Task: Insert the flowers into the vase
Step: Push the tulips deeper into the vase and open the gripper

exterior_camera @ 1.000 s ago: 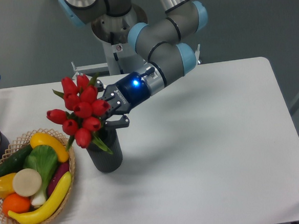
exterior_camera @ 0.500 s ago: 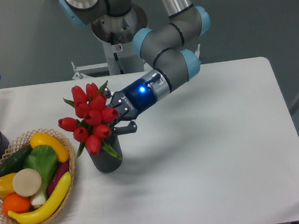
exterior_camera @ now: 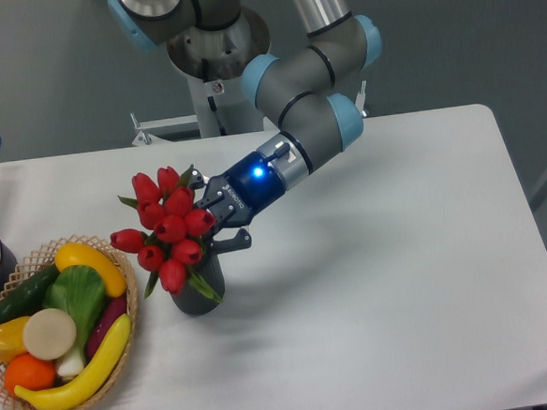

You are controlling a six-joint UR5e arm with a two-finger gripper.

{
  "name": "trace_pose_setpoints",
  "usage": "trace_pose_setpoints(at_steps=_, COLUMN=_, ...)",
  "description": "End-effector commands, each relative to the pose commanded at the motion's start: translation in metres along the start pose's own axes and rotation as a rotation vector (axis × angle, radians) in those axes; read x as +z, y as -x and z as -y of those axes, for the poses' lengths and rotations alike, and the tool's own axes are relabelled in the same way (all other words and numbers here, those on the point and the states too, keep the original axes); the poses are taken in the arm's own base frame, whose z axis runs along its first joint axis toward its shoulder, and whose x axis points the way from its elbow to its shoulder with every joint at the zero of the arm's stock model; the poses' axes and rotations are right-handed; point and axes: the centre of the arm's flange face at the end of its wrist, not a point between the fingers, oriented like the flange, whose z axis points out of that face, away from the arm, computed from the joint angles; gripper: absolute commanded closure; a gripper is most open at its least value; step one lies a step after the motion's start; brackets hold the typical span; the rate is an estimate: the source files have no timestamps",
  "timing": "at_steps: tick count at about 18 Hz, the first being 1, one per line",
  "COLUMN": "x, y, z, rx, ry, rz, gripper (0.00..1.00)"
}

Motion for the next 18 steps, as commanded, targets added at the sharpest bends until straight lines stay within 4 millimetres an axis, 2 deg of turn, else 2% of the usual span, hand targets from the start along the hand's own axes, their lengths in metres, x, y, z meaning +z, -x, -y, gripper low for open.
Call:
trace_pose_setpoints(at_steps=1, x=0.001, y=0.0, z=-0.003, rx=0.015, ry=0.0, rz=-0.002, gripper=0.61)
trace_pose_setpoints(at_steps=2, x=0.001, y=-0.001, z=-0.007, rx=0.028, ry=0.0, rz=-0.003, gripper=0.56)
trace_pose_setpoints(at_steps=5, x=0.001, y=-0.001, z=-0.006, rx=0.037, ry=0.0, rz=-0.003, gripper=0.46)
trace_pose_setpoints(at_steps=7, x=0.001, y=0.001, z=-0.003, rx=0.051, ry=0.0, rz=-0.002, gripper=0.18)
trace_pose_setpoints(at_steps=10, x=-0.001, y=0.001, z=0.001, rx=0.058, ry=0.001, rz=0.002, gripper=0.01)
trace_pose_setpoints(at_steps=16, x=-0.003, y=0.007, z=0.004, rx=0.088, ry=0.108, rz=0.026, gripper=0.0)
trace_pose_setpoints(at_steps=18, x=-0.004, y=0.003, z=0.013, rx=0.112, ry=0.133, rz=0.033, gripper=0.0)
